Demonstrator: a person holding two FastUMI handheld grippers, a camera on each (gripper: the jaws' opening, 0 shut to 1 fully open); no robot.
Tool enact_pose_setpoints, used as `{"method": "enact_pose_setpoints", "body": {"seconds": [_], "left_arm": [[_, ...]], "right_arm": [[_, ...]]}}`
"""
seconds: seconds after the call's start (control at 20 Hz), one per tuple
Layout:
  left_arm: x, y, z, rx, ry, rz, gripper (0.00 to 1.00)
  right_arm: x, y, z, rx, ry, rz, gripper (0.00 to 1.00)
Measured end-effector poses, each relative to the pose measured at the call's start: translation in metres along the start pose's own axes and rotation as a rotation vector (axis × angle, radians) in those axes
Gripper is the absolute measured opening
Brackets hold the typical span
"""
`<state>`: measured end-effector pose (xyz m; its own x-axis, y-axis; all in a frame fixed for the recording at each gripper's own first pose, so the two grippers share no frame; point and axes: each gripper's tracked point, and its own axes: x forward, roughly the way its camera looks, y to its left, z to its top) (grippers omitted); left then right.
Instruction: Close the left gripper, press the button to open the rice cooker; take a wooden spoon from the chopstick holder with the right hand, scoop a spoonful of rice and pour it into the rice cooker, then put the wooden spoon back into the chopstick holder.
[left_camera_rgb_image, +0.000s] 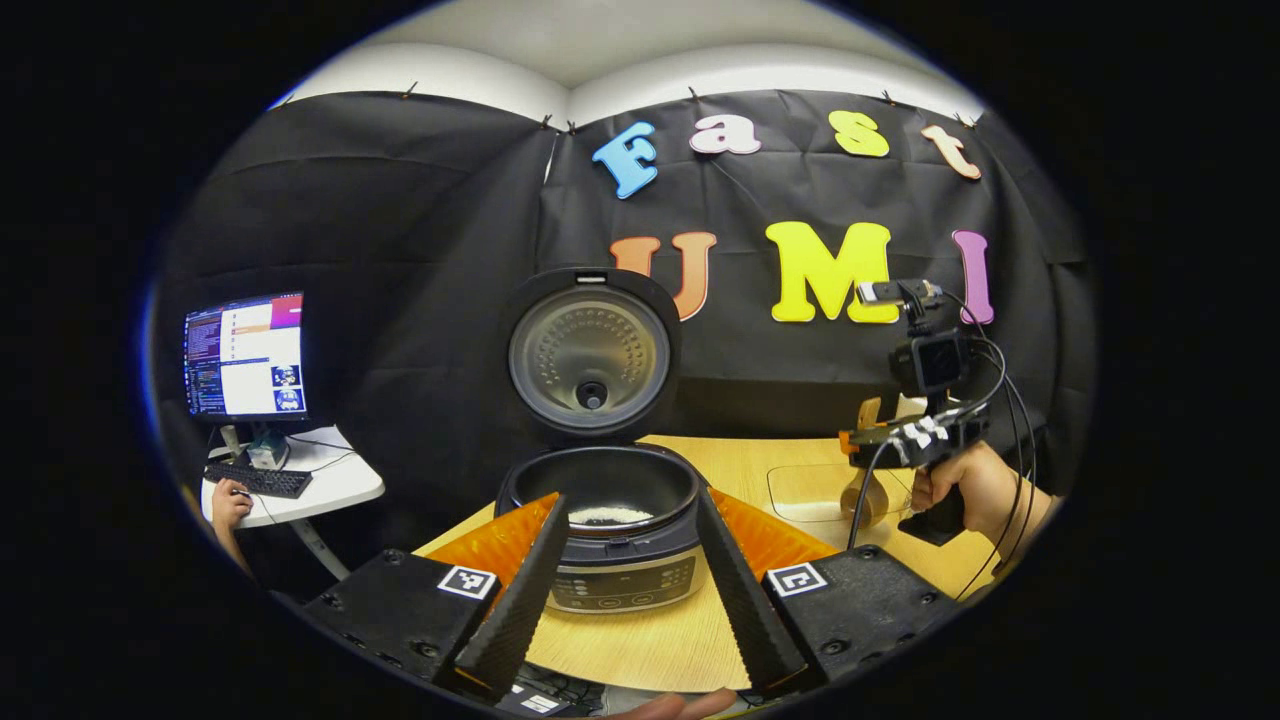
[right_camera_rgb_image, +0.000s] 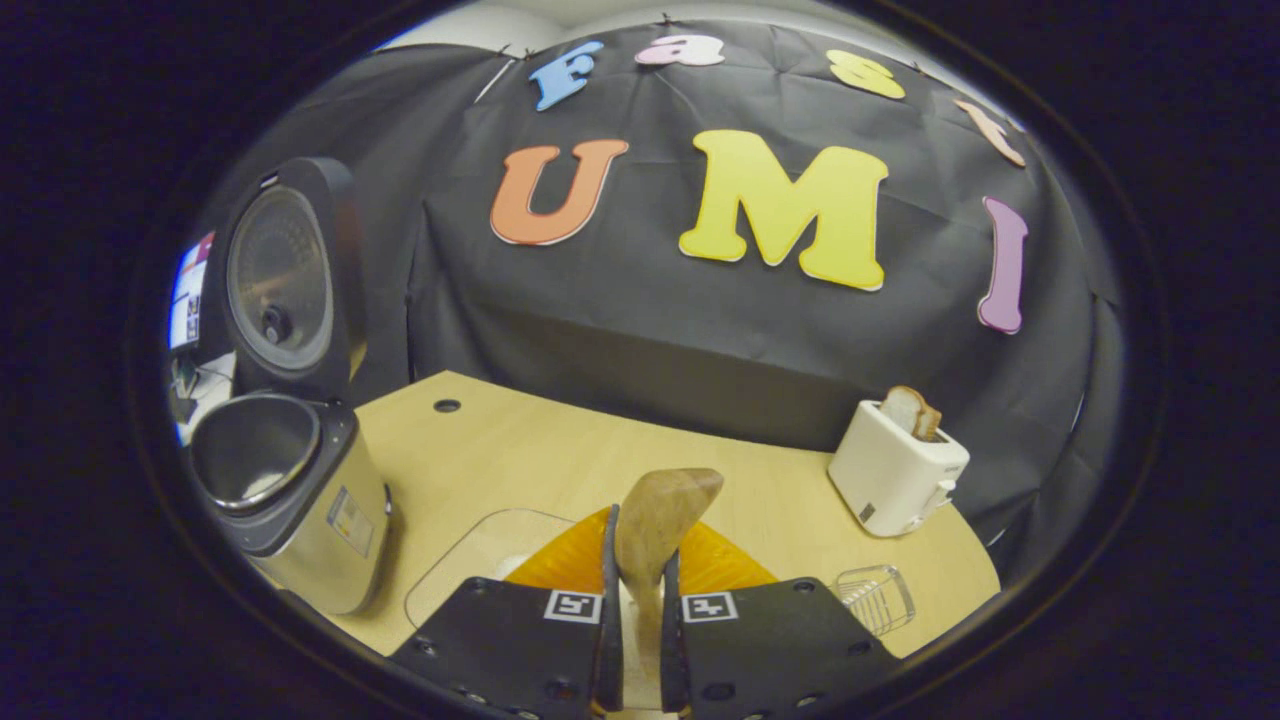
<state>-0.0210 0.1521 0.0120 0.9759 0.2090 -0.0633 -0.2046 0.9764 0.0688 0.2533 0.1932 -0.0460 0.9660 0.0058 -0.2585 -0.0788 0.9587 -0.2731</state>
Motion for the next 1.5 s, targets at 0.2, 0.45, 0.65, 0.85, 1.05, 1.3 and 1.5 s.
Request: {"method": "enact_pose_setpoints", "body": {"seconds": [0.2, 0.45, 0.65, 0.85, 1.05, 1.3, 1.5], "left_arm": [[0.004, 0.009, -0.006, -0.051, 0.027, 0.014, 0.83], [0.004, 0.009, -0.002, -0.093, 0.022, 0.006, 0.83], [0.002, 0.005, -0.001, -0.084, 0.016, -0.012, 0.83], [0.001, 0.003, 0.001, -0.082, 0.012, -0.024, 0.83], [0.001, 0.009, 0.002, -0.113, 0.01, -0.025, 0.83], [0.003, 0.012, 0.0, -0.137, 0.017, -0.027, 0.83], [0.003, 0.004, -0.001, -0.121, 0.023, -0.037, 0.83]], "right_arm": [[-0.001, 0.003, -0.004, -0.077, -0.02, -0.021, 0.14], [-0.009, 0.009, -0.008, -0.129, -0.039, -0.082, 0.14], [-0.009, 0.026, -0.017, -0.04, 0.015, -0.097, 0.14], [-0.011, 0.047, -0.024, 0.118, 0.105, -0.087, 0.14], [-0.011, 0.046, -0.028, 0.357, 0.158, -0.099, 0.12], [-0.018, 0.016, -0.037, 0.747, 0.204, -0.096, 0.12], [-0.024, -0.009, -0.056, 1.034, 0.208, -0.097, 0.12]]}}
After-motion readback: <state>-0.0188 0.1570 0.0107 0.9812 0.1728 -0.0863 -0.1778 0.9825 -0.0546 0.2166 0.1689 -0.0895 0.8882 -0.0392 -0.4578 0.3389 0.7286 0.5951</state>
